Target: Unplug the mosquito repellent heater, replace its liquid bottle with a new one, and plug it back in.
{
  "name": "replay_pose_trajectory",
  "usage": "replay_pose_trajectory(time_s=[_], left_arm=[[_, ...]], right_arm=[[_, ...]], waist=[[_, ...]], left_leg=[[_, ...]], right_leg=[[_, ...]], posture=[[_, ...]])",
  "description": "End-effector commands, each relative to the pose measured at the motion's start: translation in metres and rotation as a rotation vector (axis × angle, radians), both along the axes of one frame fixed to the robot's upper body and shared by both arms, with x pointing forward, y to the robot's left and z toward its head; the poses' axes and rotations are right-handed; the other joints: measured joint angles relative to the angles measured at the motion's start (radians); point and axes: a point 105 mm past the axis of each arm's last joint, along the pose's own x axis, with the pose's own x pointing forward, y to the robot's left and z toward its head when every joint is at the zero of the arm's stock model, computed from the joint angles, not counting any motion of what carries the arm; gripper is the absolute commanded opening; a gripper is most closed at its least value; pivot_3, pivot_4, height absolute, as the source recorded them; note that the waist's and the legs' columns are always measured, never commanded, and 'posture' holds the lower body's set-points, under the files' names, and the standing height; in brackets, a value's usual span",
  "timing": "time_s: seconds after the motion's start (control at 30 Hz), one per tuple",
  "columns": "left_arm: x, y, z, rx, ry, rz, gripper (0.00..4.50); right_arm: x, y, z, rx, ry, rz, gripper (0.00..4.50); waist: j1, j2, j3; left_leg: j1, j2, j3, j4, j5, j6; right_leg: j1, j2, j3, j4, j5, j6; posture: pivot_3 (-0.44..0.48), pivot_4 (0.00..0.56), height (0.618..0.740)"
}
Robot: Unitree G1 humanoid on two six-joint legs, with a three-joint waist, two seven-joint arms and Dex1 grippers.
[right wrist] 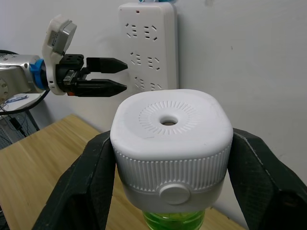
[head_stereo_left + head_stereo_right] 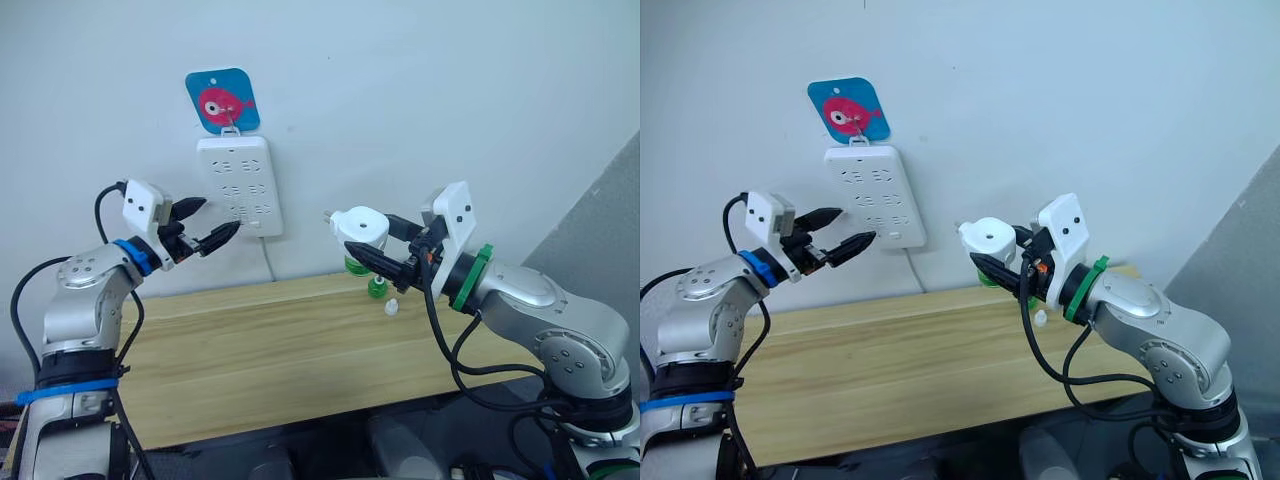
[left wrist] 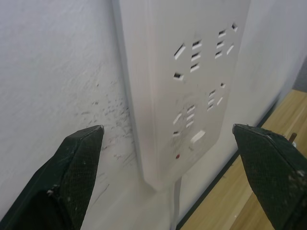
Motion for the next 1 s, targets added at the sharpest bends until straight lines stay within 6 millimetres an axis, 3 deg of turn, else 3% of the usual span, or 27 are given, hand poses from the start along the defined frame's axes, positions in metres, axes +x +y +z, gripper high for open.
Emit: replay_pose_trajectory(time_s=[0.03, 0.2, 0.4, 0.7, 1.0], left_arm=[[0.006, 0.0, 0.009, 0.006, -0.018, 0.012, 4.5], [0.012, -0.01, 0.012, 0.0, 0.019, -0.049, 4.5], [0.005, -0.025, 0.017, -0.004, 0.062, -0.168, 4.5], [0.005, -0.031, 0.025, 0.007, 0.064, -0.227, 4.5], [0.008, -0.044, 0.029, -0.026, 0.055, -0.259, 1.74]], right_arm=[[-0.006, 0.001, 0.013, 0.02, -0.065, 0.006, 2.93], [-0.006, -0.001, 0.013, 0.016, -0.068, 0.0, 2.93], [-0.006, -0.001, 0.012, 0.013, -0.065, 0.001, 2.93], [-0.009, 0.005, 0.009, 0.009, -0.056, 0.034, 2.93], [-0.007, 0.021, 0.002, 0.016, -0.036, 0.086, 2.93]], waist=[[-0.001, 0.0, 0.0], [0.007, 0.0, 0.0], [0.002, 0.0, 0.0], [-0.007, 0.0, 0.0], [-0.004, 0.0, 0.0]], left_leg=[[0.0, 0.0, 0.0, 0.0, 0.0, 0.0], [0.0, 0.0, -0.002, 0.001, 0.0, 0.0], [0.001, -0.001, -0.002, 0.002, 0.0, 0.0], [0.0, 0.0, -0.002, 0.0, 0.0, 0.0], [0.0, 0.0, -0.002, 0.0, 0.0, 0.0]], right_leg=[[0.0, 0.0, 0.0, 0.0, 0.0, 0.0], [0.002, 0.0, -0.001, 0.0, 0.0, 0.0], [0.004, 0.0, -0.002, -0.001, 0.0, 0.0], [0.002, 0.0, -0.002, -0.001, 0.0, 0.0], [0.002, 0.0, -0.002, -0.001, 0.0, 0.0]], posture=[[-0.241, 0.106, 0.74], [-0.254, 0.107, 0.74], [-0.252, 0.105, 0.74], [-0.249, 0.101, 0.74], [-0.253, 0.093, 0.74]])
